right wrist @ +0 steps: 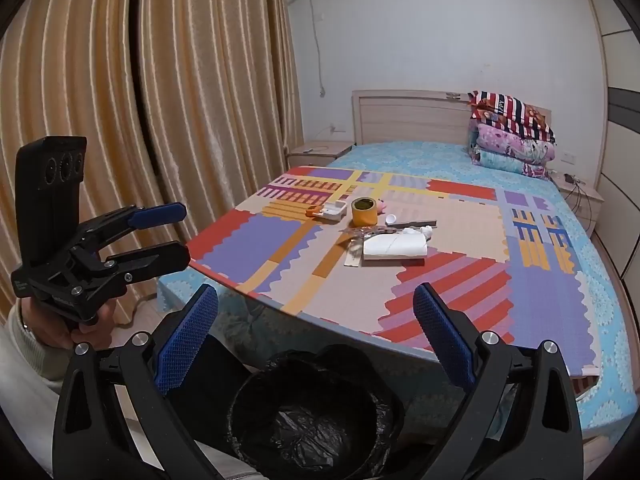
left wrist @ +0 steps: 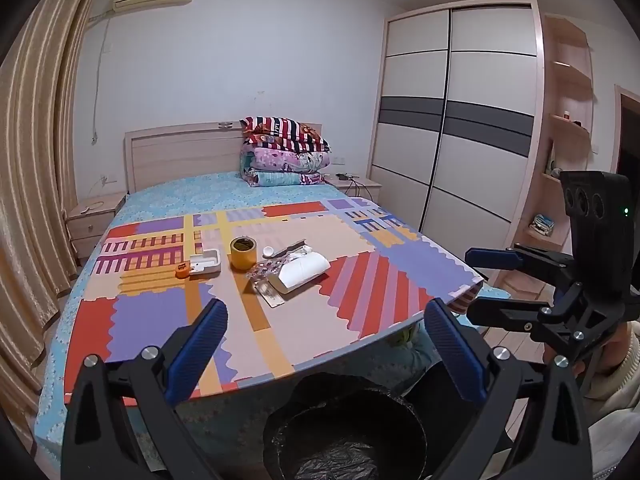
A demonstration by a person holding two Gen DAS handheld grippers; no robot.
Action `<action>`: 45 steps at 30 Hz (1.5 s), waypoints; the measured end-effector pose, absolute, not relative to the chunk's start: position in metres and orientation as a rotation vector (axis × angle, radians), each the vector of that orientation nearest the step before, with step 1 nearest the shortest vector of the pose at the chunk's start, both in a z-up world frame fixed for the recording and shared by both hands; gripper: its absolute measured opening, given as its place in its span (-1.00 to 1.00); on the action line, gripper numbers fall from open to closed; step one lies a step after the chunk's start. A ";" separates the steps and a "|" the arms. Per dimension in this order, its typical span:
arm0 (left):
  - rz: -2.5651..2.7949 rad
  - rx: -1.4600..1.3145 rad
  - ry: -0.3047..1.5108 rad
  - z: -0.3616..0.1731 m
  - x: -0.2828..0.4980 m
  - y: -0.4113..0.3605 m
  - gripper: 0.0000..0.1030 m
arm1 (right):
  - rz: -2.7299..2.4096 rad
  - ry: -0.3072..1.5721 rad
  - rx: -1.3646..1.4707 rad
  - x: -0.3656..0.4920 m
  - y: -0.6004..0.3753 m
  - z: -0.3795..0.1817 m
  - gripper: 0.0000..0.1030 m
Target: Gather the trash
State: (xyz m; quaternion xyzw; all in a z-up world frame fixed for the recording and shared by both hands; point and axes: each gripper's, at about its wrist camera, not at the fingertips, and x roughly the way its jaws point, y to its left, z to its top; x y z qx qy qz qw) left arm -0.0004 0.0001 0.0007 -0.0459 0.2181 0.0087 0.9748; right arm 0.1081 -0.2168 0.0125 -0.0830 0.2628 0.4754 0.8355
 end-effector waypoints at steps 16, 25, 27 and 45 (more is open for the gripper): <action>0.012 -0.095 0.440 0.001 -0.001 -0.001 0.85 | 1.010 0.556 -0.171 0.108 -0.217 0.012 0.92; 0.012 -0.095 0.440 0.001 -0.001 -0.001 0.85 | 1.011 0.556 -0.172 0.109 -0.217 0.013 0.92; 0.011 -0.097 0.440 0.001 -0.001 -0.001 0.85 | 1.012 0.556 -0.172 0.108 -0.217 0.011 0.92; 0.003 -0.104 0.443 0.004 0.000 -0.003 0.85 | 1.018 0.555 -0.180 0.106 -0.216 0.012 0.92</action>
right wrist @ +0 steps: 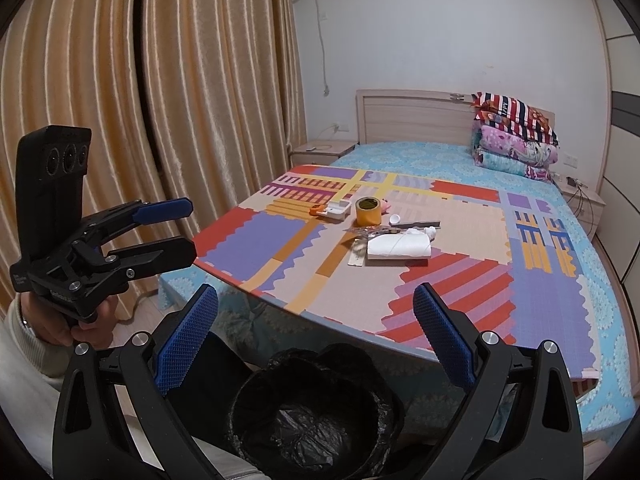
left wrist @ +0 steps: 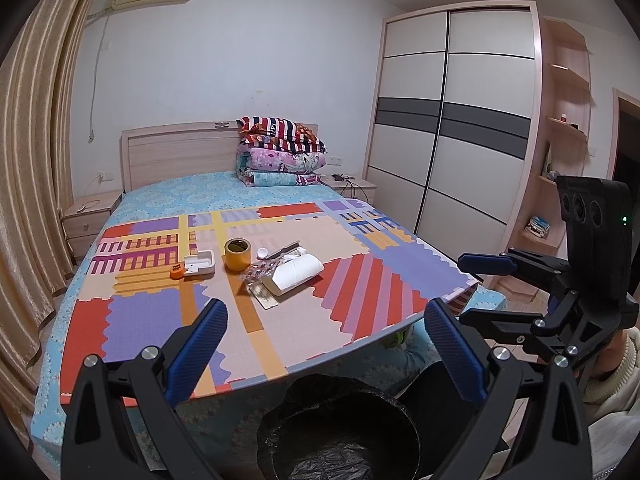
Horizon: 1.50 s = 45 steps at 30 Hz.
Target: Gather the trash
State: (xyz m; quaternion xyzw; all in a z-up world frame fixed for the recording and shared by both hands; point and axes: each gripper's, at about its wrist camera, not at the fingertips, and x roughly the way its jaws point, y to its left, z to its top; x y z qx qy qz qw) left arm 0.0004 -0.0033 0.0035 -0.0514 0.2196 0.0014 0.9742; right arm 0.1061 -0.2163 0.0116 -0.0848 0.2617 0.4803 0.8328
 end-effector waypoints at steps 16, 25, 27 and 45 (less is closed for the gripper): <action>0.002 -0.108 0.435 0.005 -0.001 -0.003 0.85 | 1.019 0.557 -0.177 0.106 -0.216 0.009 0.92; 0.004 -0.112 0.437 0.005 -0.002 -0.002 0.85 | 1.018 0.560 -0.178 0.105 -0.216 0.008 0.92; 0.005 -0.112 0.437 0.005 -0.002 -0.002 0.85 | 1.017 0.563 -0.175 0.106 -0.216 0.008 0.92; 0.026 -0.106 0.459 0.000 0.018 0.011 0.85 | 0.992 0.625 -0.132 0.129 -0.203 -0.005 0.92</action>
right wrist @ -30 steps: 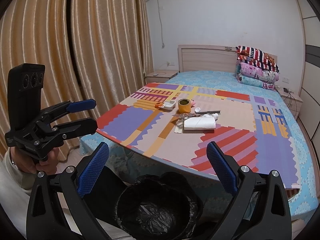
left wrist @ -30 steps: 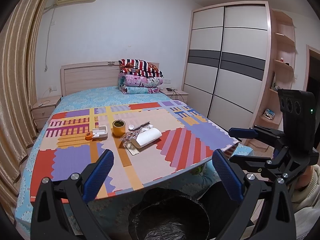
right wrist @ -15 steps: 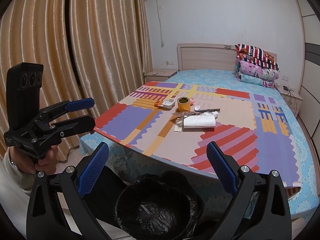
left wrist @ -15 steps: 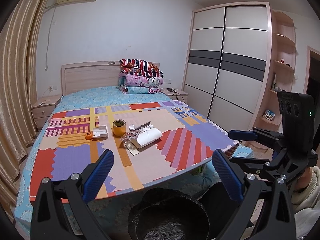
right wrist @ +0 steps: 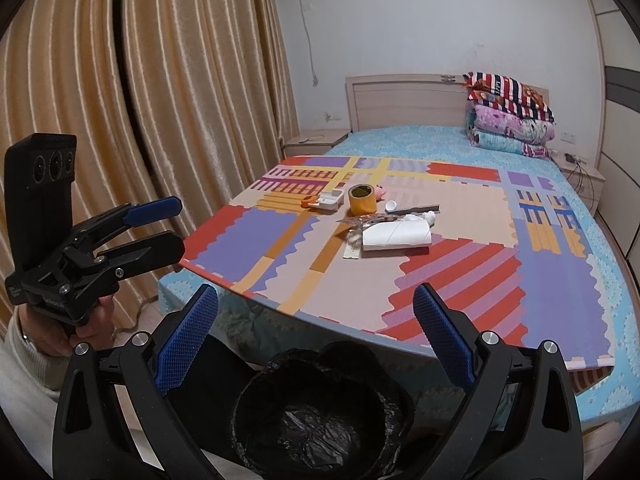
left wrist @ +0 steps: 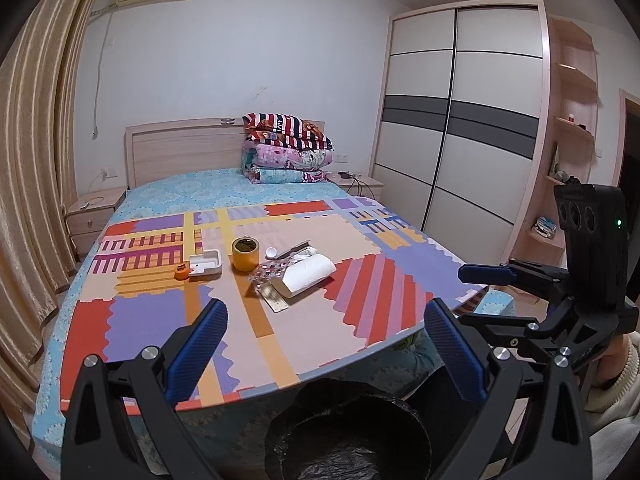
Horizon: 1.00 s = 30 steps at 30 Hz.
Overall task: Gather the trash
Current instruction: 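Grasp the orange bottle cap with the left tool while the right tool grasps the white cardboard tube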
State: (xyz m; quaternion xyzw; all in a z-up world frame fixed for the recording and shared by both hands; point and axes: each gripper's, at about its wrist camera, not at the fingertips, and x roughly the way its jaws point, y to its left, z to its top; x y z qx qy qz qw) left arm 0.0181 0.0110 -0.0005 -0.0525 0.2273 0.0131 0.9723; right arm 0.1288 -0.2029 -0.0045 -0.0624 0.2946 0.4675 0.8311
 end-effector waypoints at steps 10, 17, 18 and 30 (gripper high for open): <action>0.070 -0.104 0.490 -0.010 0.048 0.043 0.85 | 0.949 0.701 -0.104 0.162 -0.173 -0.028 0.92; 0.138 -0.140 0.553 -0.033 0.084 0.088 0.85 | 0.920 0.774 -0.079 0.197 -0.147 -0.053 0.92; 0.147 -0.142 0.562 -0.037 0.089 0.095 0.85 | 0.916 0.785 -0.070 0.203 -0.143 -0.056 0.92; 0.271 -0.241 0.637 -0.075 0.148 0.180 0.79 | 0.810 0.877 0.010 0.265 -0.110 -0.086 0.91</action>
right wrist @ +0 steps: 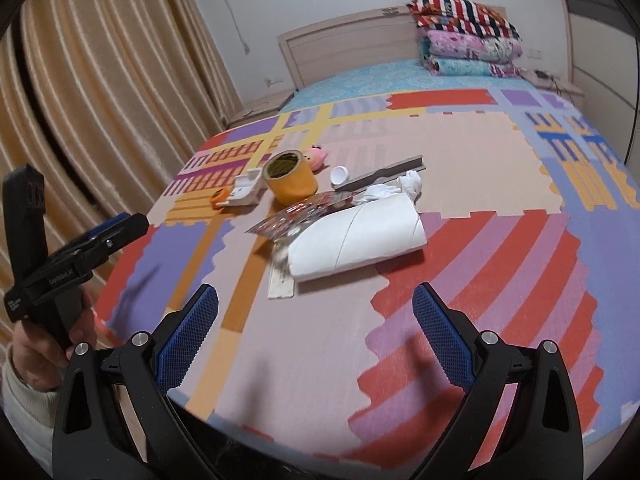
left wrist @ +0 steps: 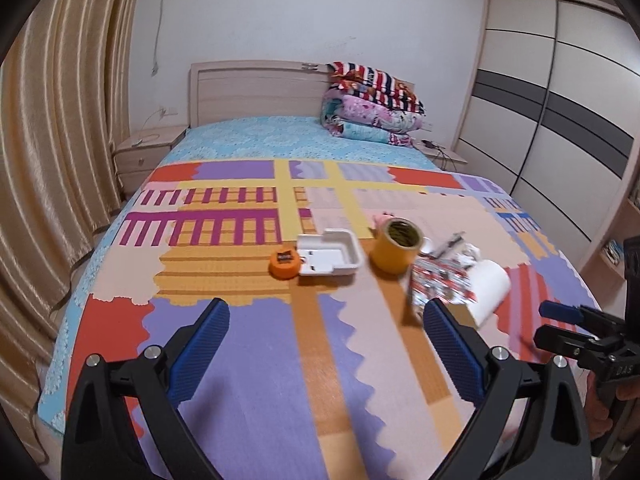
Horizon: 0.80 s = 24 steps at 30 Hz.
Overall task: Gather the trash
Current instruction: 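Grasp the orange bottle cap with the left tool while the right tool grasps the white cardboard tube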
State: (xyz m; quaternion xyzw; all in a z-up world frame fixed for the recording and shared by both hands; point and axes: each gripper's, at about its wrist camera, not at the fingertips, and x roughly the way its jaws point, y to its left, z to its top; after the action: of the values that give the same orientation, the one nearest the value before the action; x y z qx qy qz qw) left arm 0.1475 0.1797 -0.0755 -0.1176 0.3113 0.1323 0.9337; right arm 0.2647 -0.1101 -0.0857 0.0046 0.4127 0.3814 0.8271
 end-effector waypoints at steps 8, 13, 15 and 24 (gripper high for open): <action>0.282 -0.355 0.685 -0.100 0.189 0.229 0.48 | 0.742 0.963 0.123 0.292 -0.099 -0.104 0.88; 0.301 -0.372 0.731 -0.112 0.211 0.244 0.38 | 0.693 1.000 0.198 0.307 -0.102 -0.113 0.67; 0.303 -0.366 0.752 -0.116 0.218 0.247 0.24 | 0.690 1.005 0.245 0.315 -0.105 -0.115 0.63; 0.326 -0.325 0.799 -0.126 0.240 0.247 0.01 | 0.638 1.029 0.359 0.328 -0.102 -0.115 0.62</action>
State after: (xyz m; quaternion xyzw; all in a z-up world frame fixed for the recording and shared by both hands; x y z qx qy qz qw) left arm 0.2403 0.2475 -0.1256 -0.1567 0.3856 0.1572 0.8956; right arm 0.3280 -0.1018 -0.1155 0.1676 0.4811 0.2984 0.8071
